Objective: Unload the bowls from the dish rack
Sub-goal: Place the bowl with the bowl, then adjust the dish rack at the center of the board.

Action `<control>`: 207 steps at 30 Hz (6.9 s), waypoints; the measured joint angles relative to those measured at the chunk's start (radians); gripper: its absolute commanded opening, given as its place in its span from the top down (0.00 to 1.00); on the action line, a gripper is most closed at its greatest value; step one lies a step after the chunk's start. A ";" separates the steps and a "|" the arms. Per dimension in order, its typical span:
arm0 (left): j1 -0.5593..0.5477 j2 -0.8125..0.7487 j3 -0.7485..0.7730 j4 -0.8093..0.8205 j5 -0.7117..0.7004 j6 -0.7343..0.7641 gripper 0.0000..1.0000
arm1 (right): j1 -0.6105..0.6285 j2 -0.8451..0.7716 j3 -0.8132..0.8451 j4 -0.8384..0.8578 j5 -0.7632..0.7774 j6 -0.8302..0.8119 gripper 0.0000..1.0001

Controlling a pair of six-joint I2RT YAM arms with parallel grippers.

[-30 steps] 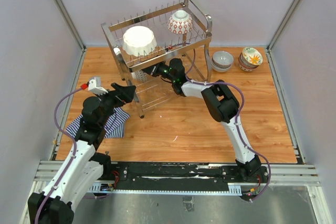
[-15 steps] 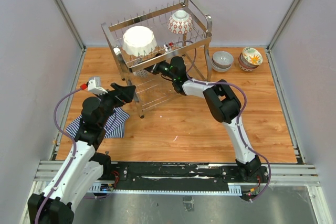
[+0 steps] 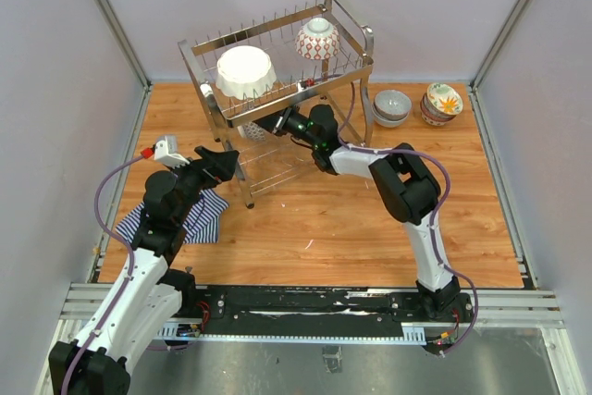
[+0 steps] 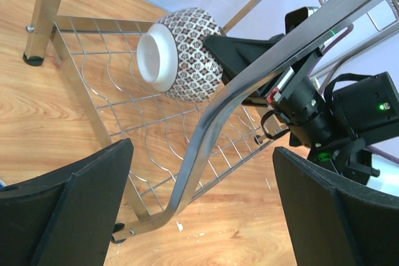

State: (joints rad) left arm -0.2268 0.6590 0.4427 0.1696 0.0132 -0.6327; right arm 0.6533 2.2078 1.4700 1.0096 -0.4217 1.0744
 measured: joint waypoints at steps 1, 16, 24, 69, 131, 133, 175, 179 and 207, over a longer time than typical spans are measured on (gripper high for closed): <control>0.000 0.000 0.000 0.000 0.000 0.000 0.00 | 0.002 -0.010 -0.019 0.003 0.001 -0.003 0.99; 0.000 -0.016 0.000 -0.043 -0.014 0.001 0.00 | 0.071 -0.183 -0.236 0.015 0.006 -0.063 0.99; 0.000 -0.043 0.002 -0.053 -0.024 0.006 0.00 | 0.106 -0.344 -0.383 0.009 0.037 -0.120 0.99; 0.000 -0.017 0.012 -0.061 -0.011 0.007 0.00 | -0.338 -1.295 -0.819 -0.751 0.547 -0.558 0.99; 0.000 0.071 0.031 -0.035 -0.027 0.049 0.00 | -0.529 -0.098 0.351 -1.205 0.317 -0.925 0.99; 0.000 0.071 0.031 -0.035 -0.027 0.049 0.00 | -0.526 -0.092 0.352 -1.208 0.317 -0.925 0.99; 0.000 0.130 0.036 -0.009 -0.027 0.037 0.00 | -0.498 -0.319 0.225 -1.135 0.294 -0.892 0.42; 0.000 0.174 0.049 0.003 -0.027 0.037 0.00 | -0.498 -0.388 0.148 -1.099 0.249 -0.887 0.39; 0.083 0.357 0.127 0.093 -0.037 0.073 0.00 | -0.486 -0.506 -0.108 -0.954 0.128 -0.838 0.35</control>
State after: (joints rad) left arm -0.1440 1.0161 0.5697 0.2626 -0.0242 -0.5598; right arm 0.1677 1.7020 1.3617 0.0555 -0.2939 0.2367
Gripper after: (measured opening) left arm 0.994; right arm 0.648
